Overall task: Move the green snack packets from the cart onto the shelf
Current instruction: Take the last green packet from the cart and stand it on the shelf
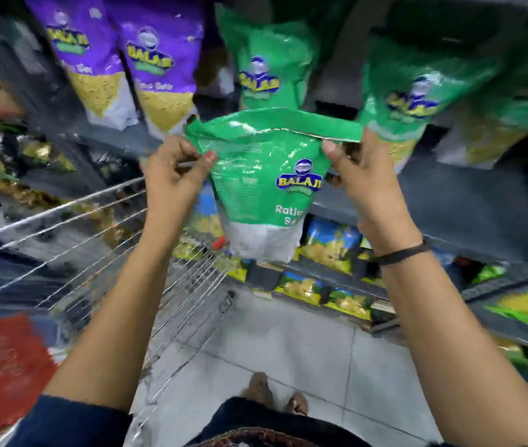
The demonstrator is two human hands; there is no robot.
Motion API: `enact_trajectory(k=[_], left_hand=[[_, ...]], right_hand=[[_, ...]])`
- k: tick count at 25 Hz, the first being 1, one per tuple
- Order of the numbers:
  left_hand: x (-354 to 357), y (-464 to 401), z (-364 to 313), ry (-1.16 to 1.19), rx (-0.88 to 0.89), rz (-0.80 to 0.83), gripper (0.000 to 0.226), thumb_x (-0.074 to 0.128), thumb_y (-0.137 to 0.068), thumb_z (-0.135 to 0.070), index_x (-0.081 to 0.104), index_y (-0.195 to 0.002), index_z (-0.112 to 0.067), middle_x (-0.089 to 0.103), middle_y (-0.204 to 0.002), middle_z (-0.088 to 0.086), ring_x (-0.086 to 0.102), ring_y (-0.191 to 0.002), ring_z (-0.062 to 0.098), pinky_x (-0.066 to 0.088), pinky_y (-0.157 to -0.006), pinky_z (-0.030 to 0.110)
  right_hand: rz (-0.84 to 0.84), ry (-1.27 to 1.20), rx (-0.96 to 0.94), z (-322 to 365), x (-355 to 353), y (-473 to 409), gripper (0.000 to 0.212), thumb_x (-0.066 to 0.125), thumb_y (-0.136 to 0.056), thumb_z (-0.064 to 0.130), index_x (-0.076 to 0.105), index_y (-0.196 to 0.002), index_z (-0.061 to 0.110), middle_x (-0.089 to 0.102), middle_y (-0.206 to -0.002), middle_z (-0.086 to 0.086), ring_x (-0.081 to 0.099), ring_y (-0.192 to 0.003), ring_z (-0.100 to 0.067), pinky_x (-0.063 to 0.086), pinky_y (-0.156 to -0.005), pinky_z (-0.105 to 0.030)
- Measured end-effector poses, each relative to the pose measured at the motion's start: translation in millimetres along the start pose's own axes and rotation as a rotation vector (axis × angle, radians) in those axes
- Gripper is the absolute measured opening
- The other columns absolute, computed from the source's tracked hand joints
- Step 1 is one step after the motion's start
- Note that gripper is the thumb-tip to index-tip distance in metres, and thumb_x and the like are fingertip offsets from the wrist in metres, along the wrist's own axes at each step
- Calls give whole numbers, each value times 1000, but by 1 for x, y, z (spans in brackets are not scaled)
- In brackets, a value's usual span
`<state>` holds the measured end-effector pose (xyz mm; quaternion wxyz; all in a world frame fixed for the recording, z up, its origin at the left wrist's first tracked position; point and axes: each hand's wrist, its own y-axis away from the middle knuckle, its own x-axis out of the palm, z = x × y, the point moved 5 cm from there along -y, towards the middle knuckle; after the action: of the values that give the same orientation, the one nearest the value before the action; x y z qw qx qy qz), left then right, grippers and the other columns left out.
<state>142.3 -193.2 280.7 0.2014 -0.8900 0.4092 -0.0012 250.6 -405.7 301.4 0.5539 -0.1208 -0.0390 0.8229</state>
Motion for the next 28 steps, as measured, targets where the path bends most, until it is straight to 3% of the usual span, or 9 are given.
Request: enact_trajectory(k=[8,13,16,19,21,23,25,26,28], left_hand=[[224,-13,-68,143,116,363,28,63,-74,-21,42,-58,-30,44,-52,-12,39,-46,-4,30,-49,15],[331,-23,-92,147,164,395,36,65,-78,-12,40,-58,-29,46,-56,-9,46,-46,-9,34,-49,7],[376,-36,-93,138,128,357,33,66,-79,-12,43,-59,-25,48,-56,-9,48,-46,-10,34,-48,6],[414,-43,-76,64,41,332,28,66,-79,-14,46,-61,-19,51,-58,-3,49,-51,1,33,-47,12],[430,-34,-65,55,38,358,20,62,-83,-16,46,-70,-13,52,-63,0,47,-57,9,34,-54,24],[447,-32,-49,188,-59,413,9,54,-89,-22,48,-87,-15,52,-74,-9,48,-63,-7,38,-65,22],[464,-36,-29,395,-295,464,42,44,-91,-46,49,-120,-17,55,-115,-12,48,-99,-15,36,-97,17],[473,-40,-15,473,-375,477,63,40,-86,-61,42,-132,-18,47,-137,-8,43,-122,-3,29,-112,26],[491,-43,52,406,-386,474,80,34,-78,-74,32,-139,-22,33,-151,1,31,-138,15,18,-120,41]], right_hand=[[-526,41,-12,-2,-209,3,8,54,-75,22,54,-81,27,62,-90,-7,57,-87,-22,49,-82,-51],[-633,-11,-22,-10,-303,-22,17,51,-84,8,50,-80,25,59,-84,5,56,-84,-14,47,-84,-42],[-671,11,17,-22,-341,-46,19,51,-87,8,48,-75,23,60,-86,-1,56,-87,-20,48,-83,-44],[-631,-4,52,-57,-370,-72,10,54,-83,12,53,-81,22,62,-92,-5,59,-80,-14,50,-72,-30],[-621,-38,94,-84,-379,-80,11,53,-84,12,53,-88,22,62,-88,2,58,-76,-9,48,-74,-27],[-623,-97,122,-97,-378,-80,13,53,-87,15,51,-99,20,60,-97,0,57,-88,-13,46,-83,-28],[-750,-126,102,-100,-372,-61,29,52,-90,17,43,-117,14,54,-112,-5,52,-96,-10,43,-85,-15],[-858,-158,109,-111,-363,-45,35,50,-91,19,41,-124,10,50,-117,-5,50,-102,-10,42,-88,-11],[-934,-260,228,-140,-326,-5,35,43,-93,26,41,-126,13,46,-119,0,46,-112,-13,41,-103,-25]])
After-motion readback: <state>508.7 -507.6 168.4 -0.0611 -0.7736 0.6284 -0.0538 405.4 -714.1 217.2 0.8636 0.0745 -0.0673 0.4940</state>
